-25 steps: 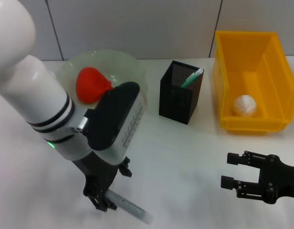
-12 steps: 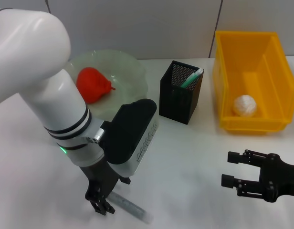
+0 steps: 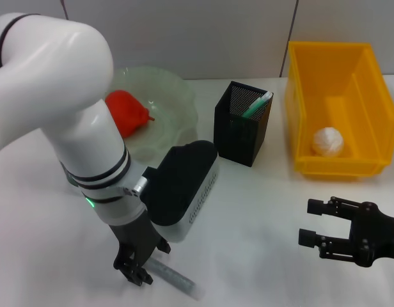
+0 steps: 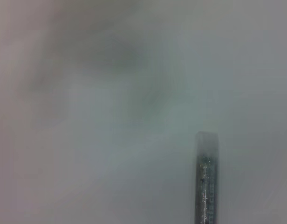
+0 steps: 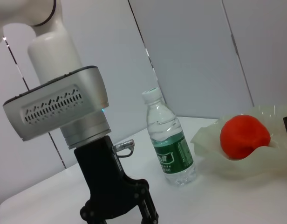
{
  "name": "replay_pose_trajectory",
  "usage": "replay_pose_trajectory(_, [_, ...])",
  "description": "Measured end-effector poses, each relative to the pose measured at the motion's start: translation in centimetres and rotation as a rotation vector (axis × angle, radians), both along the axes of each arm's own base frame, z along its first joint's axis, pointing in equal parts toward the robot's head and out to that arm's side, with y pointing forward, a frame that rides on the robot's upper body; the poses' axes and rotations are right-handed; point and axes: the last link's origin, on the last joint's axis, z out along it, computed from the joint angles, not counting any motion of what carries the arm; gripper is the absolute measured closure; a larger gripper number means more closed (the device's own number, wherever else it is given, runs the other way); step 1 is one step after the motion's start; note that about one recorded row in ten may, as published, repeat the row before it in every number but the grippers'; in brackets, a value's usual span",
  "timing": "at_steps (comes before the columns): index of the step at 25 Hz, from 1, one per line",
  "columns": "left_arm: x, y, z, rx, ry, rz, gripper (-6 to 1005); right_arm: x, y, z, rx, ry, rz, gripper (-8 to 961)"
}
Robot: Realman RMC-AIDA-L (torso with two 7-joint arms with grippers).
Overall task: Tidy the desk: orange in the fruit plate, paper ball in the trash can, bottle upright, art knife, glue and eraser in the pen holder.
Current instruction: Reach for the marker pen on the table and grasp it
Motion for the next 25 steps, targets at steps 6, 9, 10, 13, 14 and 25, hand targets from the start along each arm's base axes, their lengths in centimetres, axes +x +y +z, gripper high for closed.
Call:
replay_pose_trajectory(6, [-0.09,-0.05,-0.48,-0.007,0.025,-0.015,429,-0.09,-0.01,-0.06,-0.003,0.001,0.005,182])
replay_pose_trajectory(9, [0.06,0.04,-0.53,-0.003,0.027,-0.020,453,-0.12,-0.01,-0.10,-0.003,0.001,0.006,183])
replay_pose_trajectory(10, [0.07,0.05,-0.54,-0.002,0.028,-0.020,477,-0.13,-0.01,-0.11,-0.003,0.001,0.007,183])
replay_pose_trajectory(13, [0.14,0.05,-0.64,-0.002,0.032,-0.025,550,-0.16,-0.02,-0.16,-0.002,0.000,0.009,183])
replay_pose_trajectory(14, [0.16,0.06,-0.69,-0.002,0.034,-0.028,575,-0.15,-0.02,-0.16,-0.002,0.000,0.009,183])
replay_pose_trajectory(25, [0.12,0.04,-1.04,-0.004,0.052,-0.038,587,-0.17,0.04,-0.18,0.000,-0.003,0.012,182])
